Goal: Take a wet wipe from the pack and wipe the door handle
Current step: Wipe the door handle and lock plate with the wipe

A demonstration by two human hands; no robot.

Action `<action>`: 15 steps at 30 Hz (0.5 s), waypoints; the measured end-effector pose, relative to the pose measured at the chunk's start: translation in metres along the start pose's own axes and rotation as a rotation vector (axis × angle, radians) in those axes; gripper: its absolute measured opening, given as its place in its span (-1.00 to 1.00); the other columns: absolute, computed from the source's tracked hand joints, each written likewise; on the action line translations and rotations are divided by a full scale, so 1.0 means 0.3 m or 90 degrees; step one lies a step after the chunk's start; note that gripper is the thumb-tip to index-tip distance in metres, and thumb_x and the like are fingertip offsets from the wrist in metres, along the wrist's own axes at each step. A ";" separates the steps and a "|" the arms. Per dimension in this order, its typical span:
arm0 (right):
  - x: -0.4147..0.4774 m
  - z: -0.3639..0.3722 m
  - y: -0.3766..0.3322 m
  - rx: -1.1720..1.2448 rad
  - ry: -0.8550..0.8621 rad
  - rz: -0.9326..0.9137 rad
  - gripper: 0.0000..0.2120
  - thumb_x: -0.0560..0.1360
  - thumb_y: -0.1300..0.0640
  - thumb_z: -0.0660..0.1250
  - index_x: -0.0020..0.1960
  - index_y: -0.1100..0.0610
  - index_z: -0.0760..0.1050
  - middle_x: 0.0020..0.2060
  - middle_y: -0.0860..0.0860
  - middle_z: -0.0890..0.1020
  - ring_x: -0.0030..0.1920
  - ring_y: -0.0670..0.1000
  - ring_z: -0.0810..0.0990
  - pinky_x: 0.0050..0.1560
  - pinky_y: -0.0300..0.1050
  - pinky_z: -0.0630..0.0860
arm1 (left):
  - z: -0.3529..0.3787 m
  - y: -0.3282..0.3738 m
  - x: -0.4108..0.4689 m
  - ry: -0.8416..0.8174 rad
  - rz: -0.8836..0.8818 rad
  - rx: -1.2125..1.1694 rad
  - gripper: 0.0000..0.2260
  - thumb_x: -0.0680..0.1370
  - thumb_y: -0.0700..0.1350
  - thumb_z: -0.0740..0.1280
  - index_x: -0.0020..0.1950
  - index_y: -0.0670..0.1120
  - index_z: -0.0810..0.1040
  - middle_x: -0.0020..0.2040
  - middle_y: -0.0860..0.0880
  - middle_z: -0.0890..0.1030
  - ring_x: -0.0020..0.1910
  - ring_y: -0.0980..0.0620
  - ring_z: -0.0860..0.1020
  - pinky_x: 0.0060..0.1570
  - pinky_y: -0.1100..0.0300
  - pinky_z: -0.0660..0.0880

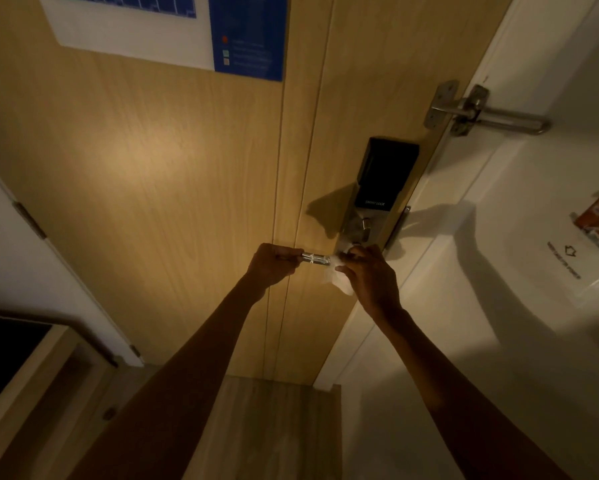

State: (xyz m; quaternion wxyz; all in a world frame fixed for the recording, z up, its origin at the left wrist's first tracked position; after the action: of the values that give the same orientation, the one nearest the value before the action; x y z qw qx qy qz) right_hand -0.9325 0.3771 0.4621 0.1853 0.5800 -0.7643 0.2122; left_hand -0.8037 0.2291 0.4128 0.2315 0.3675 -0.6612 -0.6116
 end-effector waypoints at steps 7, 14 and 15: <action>-0.012 0.003 0.038 0.088 -0.011 0.092 -0.72 0.48 0.04 0.38 0.15 0.12 0.60 0.13 0.11 0.59 0.09 0.05 0.57 0.02 -0.21 0.52 | 0.002 0.002 -0.027 -0.053 -0.026 -0.058 -0.80 0.51 -0.32 0.33 0.11 -0.22 0.61 -0.17 -0.11 0.61 -0.20 0.00 0.54 -0.21 0.26 0.52; 0.019 0.097 -0.074 -0.107 -0.046 -0.035 -0.54 0.40 0.03 0.49 0.24 0.16 0.52 0.13 0.15 0.59 0.13 0.18 0.57 0.06 0.05 0.62 | 0.000 0.021 -0.046 -0.048 -0.030 0.014 -0.73 0.56 -0.29 0.27 0.25 -0.29 0.54 0.13 -0.17 0.61 -0.04 0.03 0.50 -0.25 0.48 0.44; 0.012 0.104 -0.074 -0.130 -0.044 -0.042 -0.50 0.37 0.02 0.52 0.24 0.17 0.52 0.10 0.15 0.61 0.10 0.19 0.59 0.06 0.06 0.61 | 0.000 0.025 -0.047 -0.042 -0.026 0.017 -0.74 0.56 -0.29 0.27 0.24 -0.29 0.54 0.14 -0.18 0.61 -0.04 0.04 0.50 -0.24 0.48 0.44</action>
State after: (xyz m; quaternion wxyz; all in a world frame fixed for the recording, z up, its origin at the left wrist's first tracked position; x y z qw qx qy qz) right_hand -0.9132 0.3522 0.4402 0.2240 0.5898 -0.7684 0.1072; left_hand -0.7965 0.2400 0.4221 0.1920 0.3633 -0.6689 -0.6194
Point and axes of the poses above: each hand's wrist, its own x-axis towards the middle knuckle, its own z-axis out of the palm, y = z × x, the point moved 7 cm from there along x, towards the middle knuckle
